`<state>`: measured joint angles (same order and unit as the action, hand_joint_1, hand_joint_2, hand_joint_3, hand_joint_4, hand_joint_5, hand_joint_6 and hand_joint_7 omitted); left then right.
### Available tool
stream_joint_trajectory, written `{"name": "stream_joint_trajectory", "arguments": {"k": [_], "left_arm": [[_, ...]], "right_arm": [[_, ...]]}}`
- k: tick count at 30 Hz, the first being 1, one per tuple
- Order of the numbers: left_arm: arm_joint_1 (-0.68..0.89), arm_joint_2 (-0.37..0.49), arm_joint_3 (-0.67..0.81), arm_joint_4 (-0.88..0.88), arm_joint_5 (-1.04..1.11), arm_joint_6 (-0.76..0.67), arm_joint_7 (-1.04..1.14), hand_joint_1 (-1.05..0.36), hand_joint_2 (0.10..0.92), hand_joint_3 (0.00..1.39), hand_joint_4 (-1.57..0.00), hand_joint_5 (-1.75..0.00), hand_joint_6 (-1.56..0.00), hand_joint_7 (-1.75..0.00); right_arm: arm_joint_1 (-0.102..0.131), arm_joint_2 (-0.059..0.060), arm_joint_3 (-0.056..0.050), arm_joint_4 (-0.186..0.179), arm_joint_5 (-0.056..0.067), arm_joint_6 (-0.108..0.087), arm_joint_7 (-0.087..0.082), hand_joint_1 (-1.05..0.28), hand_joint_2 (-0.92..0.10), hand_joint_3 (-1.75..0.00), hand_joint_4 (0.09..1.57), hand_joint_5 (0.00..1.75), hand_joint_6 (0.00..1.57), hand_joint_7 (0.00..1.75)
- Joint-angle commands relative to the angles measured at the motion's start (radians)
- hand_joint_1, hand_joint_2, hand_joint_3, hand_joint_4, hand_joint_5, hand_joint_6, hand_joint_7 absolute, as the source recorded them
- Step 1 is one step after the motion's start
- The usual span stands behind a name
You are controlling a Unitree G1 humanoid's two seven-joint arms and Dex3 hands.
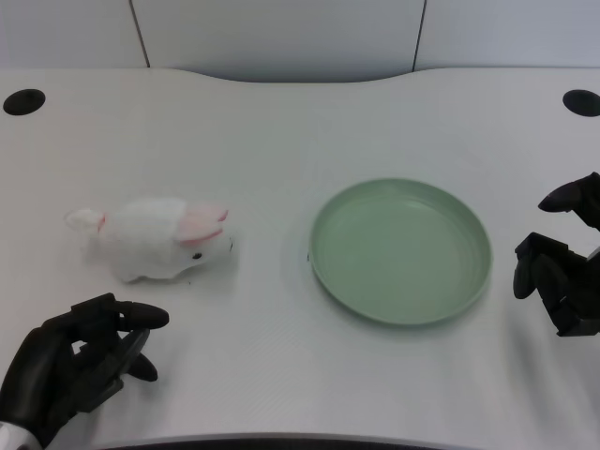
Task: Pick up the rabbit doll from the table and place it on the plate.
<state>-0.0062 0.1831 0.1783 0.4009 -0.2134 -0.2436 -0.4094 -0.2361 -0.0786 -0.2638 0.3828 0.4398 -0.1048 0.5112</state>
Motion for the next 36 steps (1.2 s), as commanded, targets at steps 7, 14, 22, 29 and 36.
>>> {"name": "stream_joint_trajectory", "arguments": {"k": [7, 14, 22, 29, 36], "left_arm": [[0.002, 0.011, 0.012, 0.007, -0.014, 0.008, -0.002, -0.53, 0.921, 0.35, -0.64, -1.42, -0.79, -0.69], [-0.008, 0.008, 0.008, 0.017, 0.008, -0.012, 0.016, -0.53, 0.921, 0.37, -0.64, -1.44, -0.80, -0.70], [0.004, 0.012, 0.015, -0.022, 0.001, -0.090, -0.004, -0.53, 0.921, 0.39, -0.62, -1.42, -0.79, -0.69], [-0.008, 0.043, -0.001, -0.211, 0.078, -0.171, 0.040, -0.57, 0.921, 0.36, -0.59, -1.37, -0.78, -0.72], [-0.018, 0.131, -0.008, -0.398, 0.083, -0.174, -0.004, -0.60, 0.921, 0.23, -0.63, -0.99, -0.70, -0.47]], "right_arm": [[-0.003, -0.014, -0.010, 0.016, 0.000, -0.022, 0.017, 0.03, -0.01, -1.72, 1.07, 1.57, 0.75, 1.59], [-0.017, -0.013, -0.012, 0.037, -0.003, -0.024, 0.012, 0.07, 0.00, -1.75, 1.08, 1.56, 0.75, 1.59], [-0.004, 0.001, 0.009, 0.005, -0.015, -0.027, -0.001, 0.05, 0.02, -1.73, 1.11, 1.55, 0.76, 1.59], [0.001, 0.008, 0.008, 0.017, -0.024, -0.043, -0.009, 0.07, 0.00, -1.74, 1.11, 1.57, 0.79, 1.56], [0.007, 0.007, 0.009, 0.006, -0.020, -0.044, -0.003, 0.07, 0.00, -1.74, 1.11, 1.56, 0.79, 1.55]]}}
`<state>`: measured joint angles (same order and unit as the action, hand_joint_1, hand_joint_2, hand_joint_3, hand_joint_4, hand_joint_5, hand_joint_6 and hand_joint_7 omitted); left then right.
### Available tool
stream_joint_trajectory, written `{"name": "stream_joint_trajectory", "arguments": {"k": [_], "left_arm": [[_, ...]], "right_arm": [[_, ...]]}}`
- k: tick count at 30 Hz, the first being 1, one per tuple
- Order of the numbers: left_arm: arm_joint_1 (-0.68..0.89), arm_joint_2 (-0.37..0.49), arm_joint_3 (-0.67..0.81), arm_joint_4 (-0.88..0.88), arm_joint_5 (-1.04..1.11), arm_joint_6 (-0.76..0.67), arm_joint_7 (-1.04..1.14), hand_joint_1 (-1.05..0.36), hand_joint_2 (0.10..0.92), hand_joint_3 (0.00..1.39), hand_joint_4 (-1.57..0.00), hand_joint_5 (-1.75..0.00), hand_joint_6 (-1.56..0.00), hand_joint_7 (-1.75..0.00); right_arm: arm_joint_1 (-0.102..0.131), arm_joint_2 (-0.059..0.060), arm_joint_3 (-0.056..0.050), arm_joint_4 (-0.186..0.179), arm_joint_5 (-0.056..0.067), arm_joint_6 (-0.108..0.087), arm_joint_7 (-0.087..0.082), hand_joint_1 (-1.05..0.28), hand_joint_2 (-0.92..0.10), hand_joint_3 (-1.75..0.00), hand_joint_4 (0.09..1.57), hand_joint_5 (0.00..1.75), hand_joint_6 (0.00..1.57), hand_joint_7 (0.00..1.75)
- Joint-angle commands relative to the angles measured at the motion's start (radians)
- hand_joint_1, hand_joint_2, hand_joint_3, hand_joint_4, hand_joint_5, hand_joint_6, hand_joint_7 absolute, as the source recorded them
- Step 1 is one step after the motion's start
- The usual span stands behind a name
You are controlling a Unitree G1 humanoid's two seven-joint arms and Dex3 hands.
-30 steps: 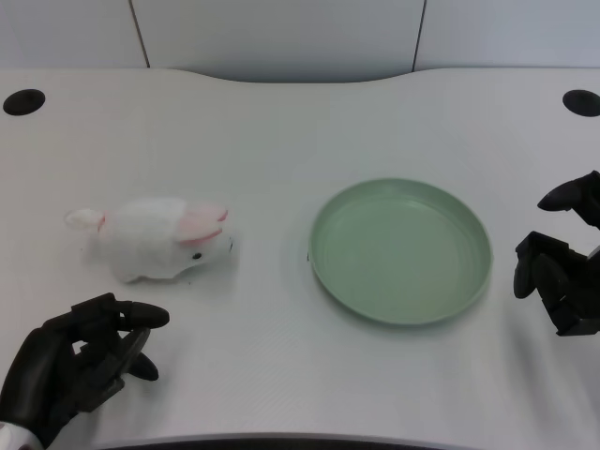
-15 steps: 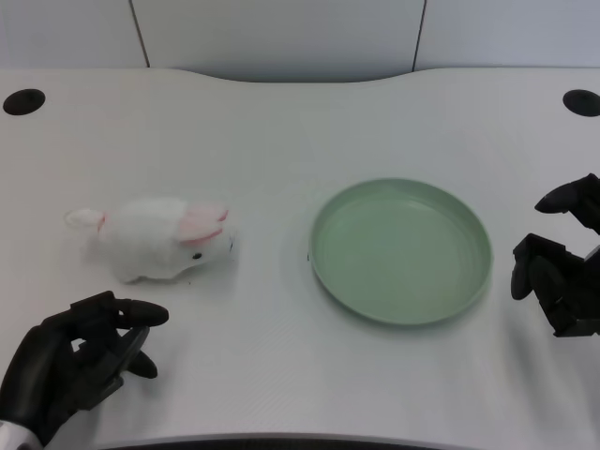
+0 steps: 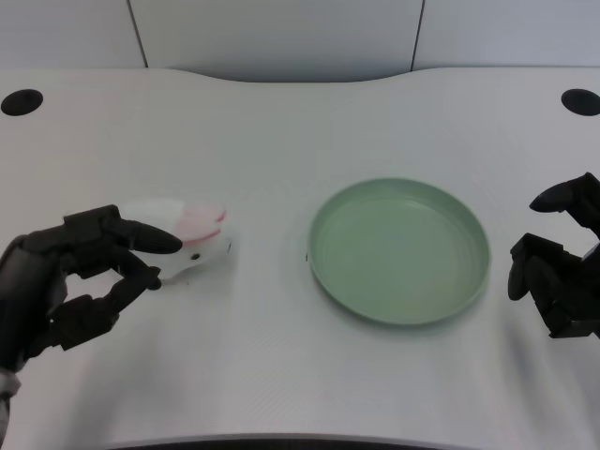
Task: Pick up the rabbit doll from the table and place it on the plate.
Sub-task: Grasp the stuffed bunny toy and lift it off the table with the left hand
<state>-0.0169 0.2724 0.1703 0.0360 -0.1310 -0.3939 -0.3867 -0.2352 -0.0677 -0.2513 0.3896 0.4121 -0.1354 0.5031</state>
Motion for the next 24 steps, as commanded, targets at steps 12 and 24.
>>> {"name": "stream_joint_trajectory", "arguments": {"k": [12, 24], "left_arm": [[-0.214, 0.322, -0.086, 0.019, 0.642, -0.048, 0.112, -0.82, 0.921, 0.09, -0.01, -0.35, -0.24, -0.03], [-0.532, 0.328, -0.324, 0.324, 0.808, 0.212, 0.039, -0.97, 0.915, 0.04, 0.00, 0.00, -0.02, 0.00]], "right_arm": [[0.014, -0.004, 0.005, -0.015, -0.003, -0.011, -0.021, 0.03, 0.02, -1.74, 1.11, 1.57, 0.81, 1.54], [0.026, 0.001, 0.008, -0.030, 0.005, -0.010, -0.022, 0.01, 0.03, -1.74, 1.09, 1.57, 0.82, 1.54]]}}
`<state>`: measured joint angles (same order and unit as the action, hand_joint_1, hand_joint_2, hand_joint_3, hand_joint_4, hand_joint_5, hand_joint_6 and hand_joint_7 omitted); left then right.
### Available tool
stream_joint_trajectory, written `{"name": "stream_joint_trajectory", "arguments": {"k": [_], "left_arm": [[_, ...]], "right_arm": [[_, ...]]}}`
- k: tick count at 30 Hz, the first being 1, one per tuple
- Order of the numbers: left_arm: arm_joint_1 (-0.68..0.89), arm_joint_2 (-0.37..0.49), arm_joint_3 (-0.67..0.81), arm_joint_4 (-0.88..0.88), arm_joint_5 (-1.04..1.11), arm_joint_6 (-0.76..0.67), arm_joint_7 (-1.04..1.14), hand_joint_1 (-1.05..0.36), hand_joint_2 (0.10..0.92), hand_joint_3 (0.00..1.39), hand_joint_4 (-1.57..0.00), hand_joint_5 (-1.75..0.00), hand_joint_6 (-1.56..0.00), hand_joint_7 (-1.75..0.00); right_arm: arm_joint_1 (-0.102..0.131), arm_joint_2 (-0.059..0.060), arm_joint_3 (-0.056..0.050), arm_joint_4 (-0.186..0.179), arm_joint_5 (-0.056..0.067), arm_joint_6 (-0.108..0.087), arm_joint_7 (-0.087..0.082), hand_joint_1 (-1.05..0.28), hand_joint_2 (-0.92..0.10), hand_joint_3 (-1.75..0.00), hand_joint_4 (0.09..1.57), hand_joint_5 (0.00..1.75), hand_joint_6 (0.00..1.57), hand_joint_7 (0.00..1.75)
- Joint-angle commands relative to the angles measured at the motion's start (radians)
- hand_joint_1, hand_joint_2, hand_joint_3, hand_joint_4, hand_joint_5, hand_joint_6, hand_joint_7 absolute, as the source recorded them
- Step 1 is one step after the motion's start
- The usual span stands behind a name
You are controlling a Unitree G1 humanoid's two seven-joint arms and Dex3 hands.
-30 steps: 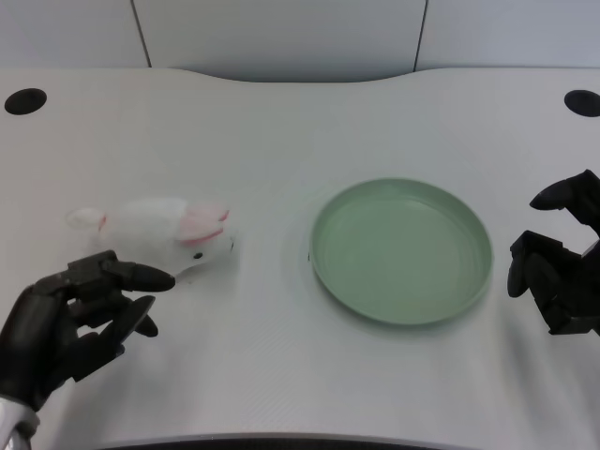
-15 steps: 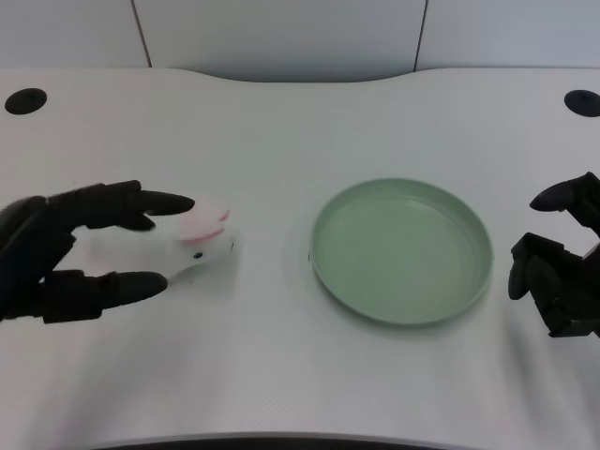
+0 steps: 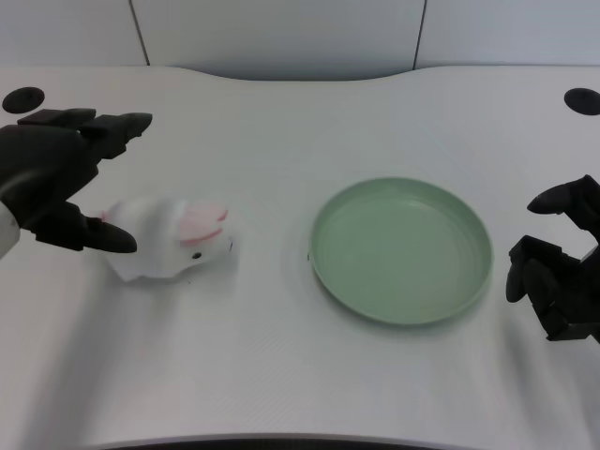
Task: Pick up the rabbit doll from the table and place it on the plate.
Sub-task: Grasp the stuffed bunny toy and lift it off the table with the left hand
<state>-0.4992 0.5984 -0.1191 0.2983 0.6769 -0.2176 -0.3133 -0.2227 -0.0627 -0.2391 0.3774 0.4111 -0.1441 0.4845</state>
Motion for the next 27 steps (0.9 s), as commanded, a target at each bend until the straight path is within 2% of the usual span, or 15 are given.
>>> {"name": "stream_joint_trajectory", "arguments": {"k": [1, 3, 7, 12, 15, 18, 21, 24, 27], "left_arm": [[-0.072, -0.004, -0.050, 0.090, -0.005, 0.049, -0.046, -0.96, 0.915, 0.04, 0.00, 0.00, -0.02, 0.00], [-0.113, -0.016, -0.083, 0.143, -0.006, 0.070, -0.060, -0.97, 0.919, 0.03, 0.00, 0.00, -0.01, 0.00], [-0.191, -0.042, -0.163, 0.249, 0.025, 0.115, -0.067, -1.01, 0.921, 0.04, 0.00, 0.00, 0.00, 0.00], [-0.274, -0.074, -0.225, 0.394, 0.016, 0.116, -0.089, -1.04, 0.921, 0.05, 0.00, 0.00, 0.00, 0.00], [-0.285, -0.073, -0.237, 0.412, 0.007, 0.110, -0.082, -1.04, 0.921, 0.05, 0.00, 0.00, 0.00, 0.00], [-0.350, -0.132, -0.265, 0.535, -0.017, 0.120, -0.153, -1.05, 0.902, 0.03, 0.00, 0.00, -0.02, -0.01], [-0.378, -0.149, -0.280, 0.591, -0.031, 0.115, -0.162, -1.05, 0.892, 0.02, 0.00, 0.00, -0.03, -0.02], [-0.407, -0.177, -0.295, 0.656, -0.040, 0.125, -0.184, -1.05, 0.879, 0.01, 0.00, 0.00, -0.04, -0.02], [-0.426, -0.195, -0.316, 0.706, -0.036, 0.111, -0.180, -1.05, 0.876, 0.01, 0.00, 0.00, -0.05, -0.03]], "right_arm": [[0.014, -0.004, -0.004, -0.017, 0.008, -0.002, -0.001, 0.01, 0.03, -1.74, 1.09, 1.57, 0.82, 1.54], [0.014, -0.005, -0.004, -0.015, 0.006, -0.008, 0.002, 0.01, 0.03, -1.74, 1.09, 1.57, 0.82, 1.54], [0.017, -0.005, -0.009, -0.021, 0.017, 0.001, 0.004, 0.00, 0.03, -1.74, 1.09, 1.57, 0.83, 1.54], [0.021, -0.005, -0.012, -0.023, 0.018, -0.007, 0.011, -0.03, 0.04, -1.73, 1.10, 1.56, 0.83, 1.54], [0.022, -0.004, -0.013, -0.023, 0.018, -0.007, 0.011, -0.04, 0.04, -1.73, 1.10, 1.56, 0.83, 1.54], [0.032, -0.006, -0.012, -0.040, 0.010, -0.009, 0.005, -0.01, 0.03, -1.74, 1.11, 1.56, 0.82, 1.53], [0.034, -0.007, -0.012, -0.045, 0.009, -0.006, 0.003, 0.02, 0.03, -1.74, 1.11, 1.57, 0.82, 1.52], [0.044, -0.008, -0.012, -0.070, 0.017, 0.015, -0.001, 0.04, 0.03, -1.74, 1.10, 1.58, 0.82, 1.52], [0.054, -0.009, -0.011, -0.093, 0.017, 0.026, -0.006, 0.04, 0.03, -1.74, 1.10, 1.60, 0.82, 1.54]]}}
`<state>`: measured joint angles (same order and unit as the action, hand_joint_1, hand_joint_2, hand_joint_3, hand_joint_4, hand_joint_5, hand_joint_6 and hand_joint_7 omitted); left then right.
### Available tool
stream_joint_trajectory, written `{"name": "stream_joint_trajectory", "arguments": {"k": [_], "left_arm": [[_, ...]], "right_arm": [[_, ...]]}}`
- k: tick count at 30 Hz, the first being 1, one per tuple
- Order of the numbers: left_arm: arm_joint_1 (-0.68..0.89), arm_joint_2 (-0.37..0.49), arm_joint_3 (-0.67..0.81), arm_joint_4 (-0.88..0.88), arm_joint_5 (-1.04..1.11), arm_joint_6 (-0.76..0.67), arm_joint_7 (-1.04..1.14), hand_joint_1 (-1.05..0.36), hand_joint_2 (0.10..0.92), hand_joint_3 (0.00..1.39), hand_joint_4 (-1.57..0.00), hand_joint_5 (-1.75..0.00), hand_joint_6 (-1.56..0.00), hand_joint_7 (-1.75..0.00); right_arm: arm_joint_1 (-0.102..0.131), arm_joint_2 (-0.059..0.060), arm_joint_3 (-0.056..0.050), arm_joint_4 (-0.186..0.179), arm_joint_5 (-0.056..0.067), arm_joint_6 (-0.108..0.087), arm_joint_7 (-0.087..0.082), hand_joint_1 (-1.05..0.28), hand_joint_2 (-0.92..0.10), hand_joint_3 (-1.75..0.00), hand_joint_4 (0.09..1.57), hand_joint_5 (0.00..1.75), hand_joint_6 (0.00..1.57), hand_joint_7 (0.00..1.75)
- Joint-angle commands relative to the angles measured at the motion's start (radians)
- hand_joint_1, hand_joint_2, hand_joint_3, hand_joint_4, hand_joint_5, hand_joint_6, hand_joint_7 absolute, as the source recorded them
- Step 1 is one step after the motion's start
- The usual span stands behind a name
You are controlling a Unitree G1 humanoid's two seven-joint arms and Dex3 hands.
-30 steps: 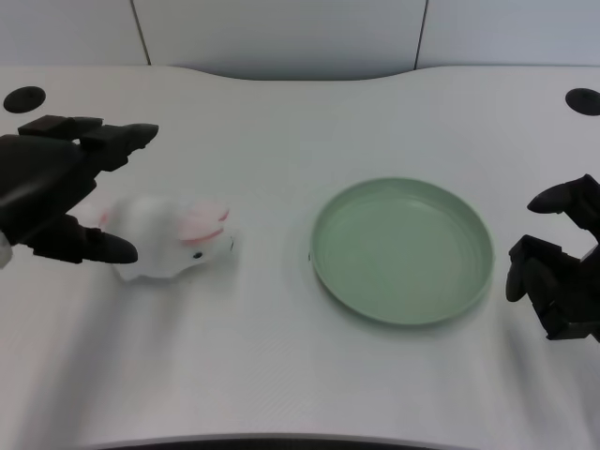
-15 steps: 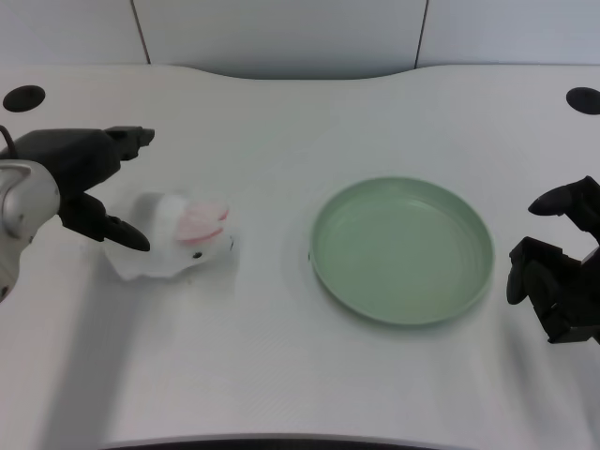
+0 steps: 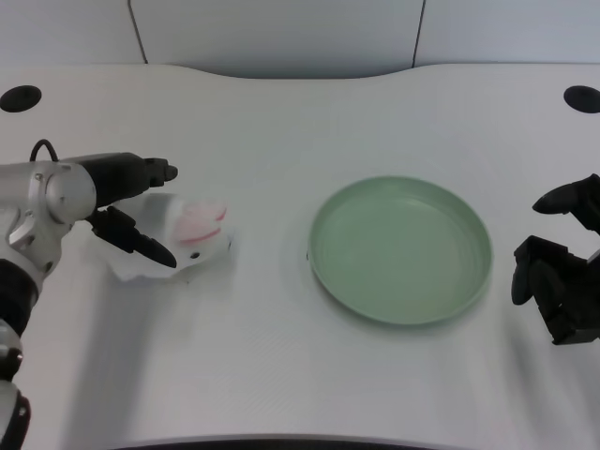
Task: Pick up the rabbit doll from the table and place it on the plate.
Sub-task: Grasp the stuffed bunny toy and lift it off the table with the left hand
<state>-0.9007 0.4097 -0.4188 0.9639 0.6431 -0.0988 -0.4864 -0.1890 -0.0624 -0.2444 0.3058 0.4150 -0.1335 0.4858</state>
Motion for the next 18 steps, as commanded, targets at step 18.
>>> {"name": "stream_joint_trajectory", "arguments": {"k": [18], "left_arm": [[-0.072, -0.055, -0.228, 0.274, 0.179, -0.088, 0.326, -0.91, 0.831, 0.00, 0.00, 0.00, -0.04, -0.03]], "right_arm": [[0.058, -0.002, -0.011, -0.086, 0.053, 0.065, -0.008, 0.03, -0.01, -1.75, 1.06, 1.64, 0.75, 1.61]]}}
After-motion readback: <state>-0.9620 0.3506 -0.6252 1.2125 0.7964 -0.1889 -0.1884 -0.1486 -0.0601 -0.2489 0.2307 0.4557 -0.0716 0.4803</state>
